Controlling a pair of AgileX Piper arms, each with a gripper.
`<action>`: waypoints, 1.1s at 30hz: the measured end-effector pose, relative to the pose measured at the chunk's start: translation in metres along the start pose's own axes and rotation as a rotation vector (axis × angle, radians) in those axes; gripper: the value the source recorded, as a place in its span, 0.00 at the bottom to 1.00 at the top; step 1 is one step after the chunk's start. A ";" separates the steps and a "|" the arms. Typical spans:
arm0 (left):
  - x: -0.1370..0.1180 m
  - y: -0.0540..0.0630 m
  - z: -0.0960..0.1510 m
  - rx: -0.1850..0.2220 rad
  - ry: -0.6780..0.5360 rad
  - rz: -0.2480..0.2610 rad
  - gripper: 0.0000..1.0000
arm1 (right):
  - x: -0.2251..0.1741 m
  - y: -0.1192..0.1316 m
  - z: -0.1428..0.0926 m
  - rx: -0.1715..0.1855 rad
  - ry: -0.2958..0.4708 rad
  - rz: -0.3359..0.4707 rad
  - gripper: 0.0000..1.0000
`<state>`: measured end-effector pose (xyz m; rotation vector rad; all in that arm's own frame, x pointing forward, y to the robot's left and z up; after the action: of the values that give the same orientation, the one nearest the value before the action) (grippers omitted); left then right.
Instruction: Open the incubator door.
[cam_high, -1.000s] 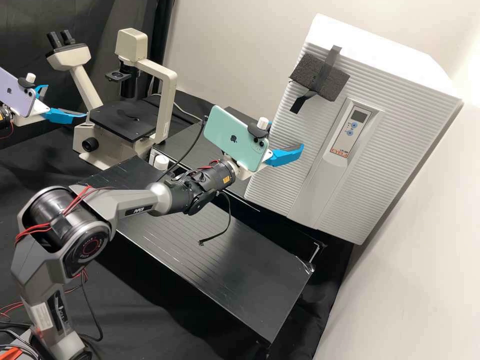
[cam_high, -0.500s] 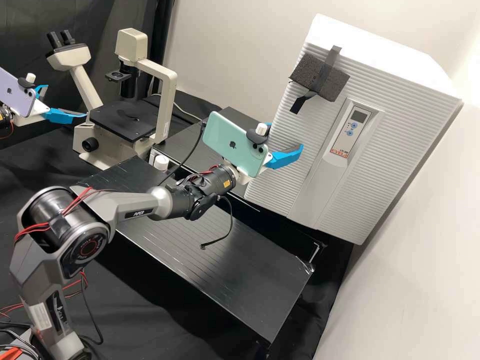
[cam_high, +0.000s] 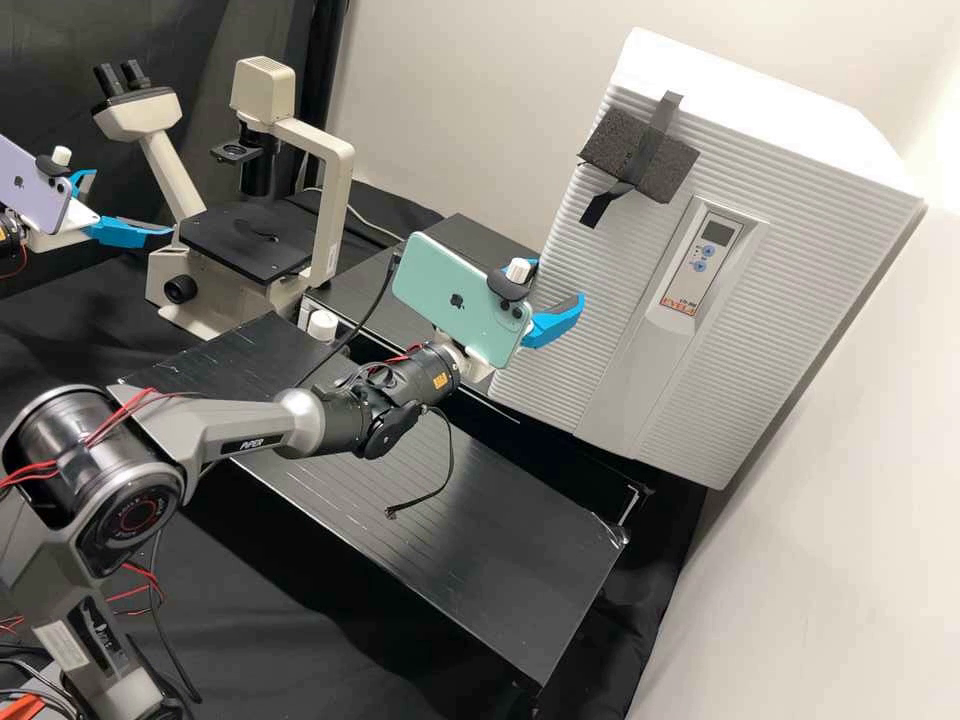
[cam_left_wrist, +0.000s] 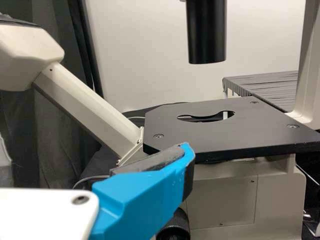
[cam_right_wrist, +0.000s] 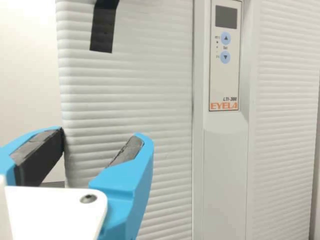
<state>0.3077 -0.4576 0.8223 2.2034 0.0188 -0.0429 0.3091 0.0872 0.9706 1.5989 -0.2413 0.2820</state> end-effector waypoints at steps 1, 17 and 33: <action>0.000 0.000 0.000 0.000 0.000 0.000 1.00 | 0.000 0.000 0.000 0.000 0.000 0.000 1.00; 0.000 0.000 0.000 0.000 0.000 0.000 1.00 | 0.024 -0.015 -0.020 -0.015 0.012 -0.029 1.00; 0.000 0.000 0.000 0.000 0.000 0.000 1.00 | 0.034 -0.019 -0.014 -0.024 -0.016 -0.006 0.00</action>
<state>0.3077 -0.4576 0.8223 2.2034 0.0188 -0.0429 0.3470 0.1028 0.9646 1.5788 -0.2515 0.2604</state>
